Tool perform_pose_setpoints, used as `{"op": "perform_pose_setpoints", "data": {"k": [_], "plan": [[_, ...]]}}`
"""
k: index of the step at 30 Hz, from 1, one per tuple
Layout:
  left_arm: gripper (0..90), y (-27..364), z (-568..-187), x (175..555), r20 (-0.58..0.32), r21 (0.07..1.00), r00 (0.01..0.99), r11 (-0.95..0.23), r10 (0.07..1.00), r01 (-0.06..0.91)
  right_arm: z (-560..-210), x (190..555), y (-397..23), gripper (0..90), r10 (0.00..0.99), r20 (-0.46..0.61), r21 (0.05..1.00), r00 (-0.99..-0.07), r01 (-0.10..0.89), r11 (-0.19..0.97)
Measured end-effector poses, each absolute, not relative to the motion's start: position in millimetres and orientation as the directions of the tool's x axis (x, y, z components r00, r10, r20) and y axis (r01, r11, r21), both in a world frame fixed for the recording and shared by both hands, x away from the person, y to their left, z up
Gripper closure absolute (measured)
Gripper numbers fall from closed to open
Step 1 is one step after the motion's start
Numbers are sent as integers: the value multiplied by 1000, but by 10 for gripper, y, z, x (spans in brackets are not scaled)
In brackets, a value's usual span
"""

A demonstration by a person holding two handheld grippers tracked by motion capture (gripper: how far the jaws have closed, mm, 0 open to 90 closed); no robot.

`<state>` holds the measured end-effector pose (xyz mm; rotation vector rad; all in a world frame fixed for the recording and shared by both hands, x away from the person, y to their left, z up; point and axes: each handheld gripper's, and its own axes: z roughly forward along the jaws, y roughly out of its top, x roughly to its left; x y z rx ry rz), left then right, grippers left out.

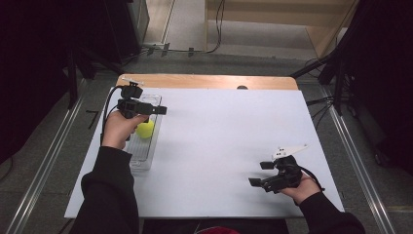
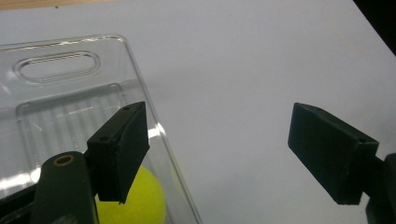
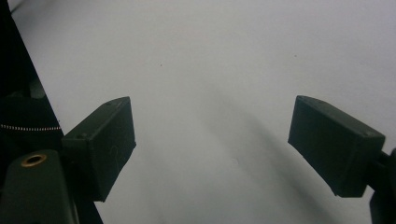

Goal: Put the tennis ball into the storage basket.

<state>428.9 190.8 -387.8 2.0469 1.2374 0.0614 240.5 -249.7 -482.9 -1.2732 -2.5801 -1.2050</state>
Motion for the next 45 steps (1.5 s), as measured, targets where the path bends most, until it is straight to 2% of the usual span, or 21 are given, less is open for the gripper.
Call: {"op": "perform_pose_setpoints", "data": {"k": [16, 33, 45], "plan": [[211, 1618, -3874, 4209, -353, 601, 603, -320, 715, 732, -4830, 2404, -2504, 127, 666, 331, 632, -668, 682, 370], [211, 1483, -3856, 4061, -386, 598, 653, -363, 651, 715, -4828, 2404, -2510, 127, 668, 330, 633, -667, 681, 368], [211, 1449, -3898, 3931, -372, 607, 678, -387, 634, 694, -4826, 2404, -2511, 127, 668, 330, 633, -667, 682, 368]]}}
